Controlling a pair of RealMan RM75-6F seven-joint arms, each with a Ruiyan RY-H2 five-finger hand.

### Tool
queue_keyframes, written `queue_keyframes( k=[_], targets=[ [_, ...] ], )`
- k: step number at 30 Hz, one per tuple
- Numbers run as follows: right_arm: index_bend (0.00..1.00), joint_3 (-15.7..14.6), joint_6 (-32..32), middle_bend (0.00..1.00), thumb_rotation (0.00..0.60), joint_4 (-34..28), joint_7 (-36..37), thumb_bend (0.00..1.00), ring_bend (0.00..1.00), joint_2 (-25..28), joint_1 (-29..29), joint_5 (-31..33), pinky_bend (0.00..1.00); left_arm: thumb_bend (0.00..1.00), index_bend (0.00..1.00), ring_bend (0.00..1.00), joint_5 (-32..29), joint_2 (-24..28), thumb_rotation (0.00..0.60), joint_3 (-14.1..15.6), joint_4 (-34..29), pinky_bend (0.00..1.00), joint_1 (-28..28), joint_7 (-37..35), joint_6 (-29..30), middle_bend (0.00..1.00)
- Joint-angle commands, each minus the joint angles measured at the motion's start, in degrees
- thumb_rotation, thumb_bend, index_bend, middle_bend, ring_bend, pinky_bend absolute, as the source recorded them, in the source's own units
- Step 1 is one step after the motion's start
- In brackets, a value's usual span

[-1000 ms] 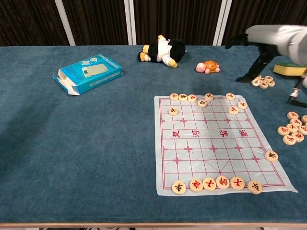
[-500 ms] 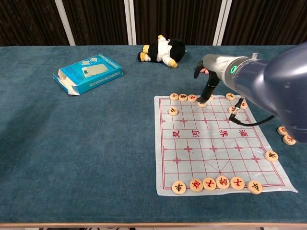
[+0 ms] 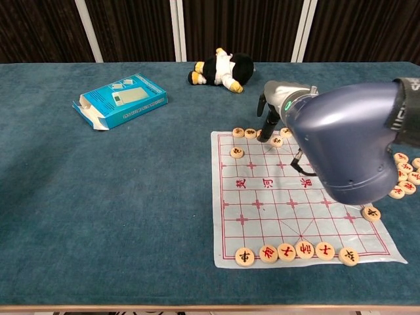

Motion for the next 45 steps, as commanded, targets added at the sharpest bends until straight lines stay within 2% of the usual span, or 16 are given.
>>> queue_keyframes(
  k=[1, 17, 45],
  targets=[
    [0.33, 0.61, -0.97, 0.00, 0.600, 2.50, 0.15, 0.35, 0.00, -1.30, 0.59, -0.62, 0.01, 0.05, 0.00, 0.00, -0.12, 0.00, 0.600, -0.03, -0.02, 0.02, -0.02, 0.04, -0.05, 0.00],
    [0.40, 2.44, -3.84, 0.00, 0.600, 10.92, 0.82, 0.35, 0.00, -4.74, 1.24, -2.99, 0.01, 0.05, 0.00, 0.00, -0.50, -0.19, 0.600, -0.14, -0.05, 0.02, -0.07, 0.67, -0.04, 0.00],
    [0.46, 4.81, -5.97, 0.00, 0.600, 16.36, 0.06, 0.35, 0.00, -7.64, 0.44, -5.14, 0.01, 0.05, 0.00, 0.00, -0.77, -0.22, 0.600, -0.20, -0.32, 0.02, -0.01, 0.88, 0.15, 0.00]
  ],
)
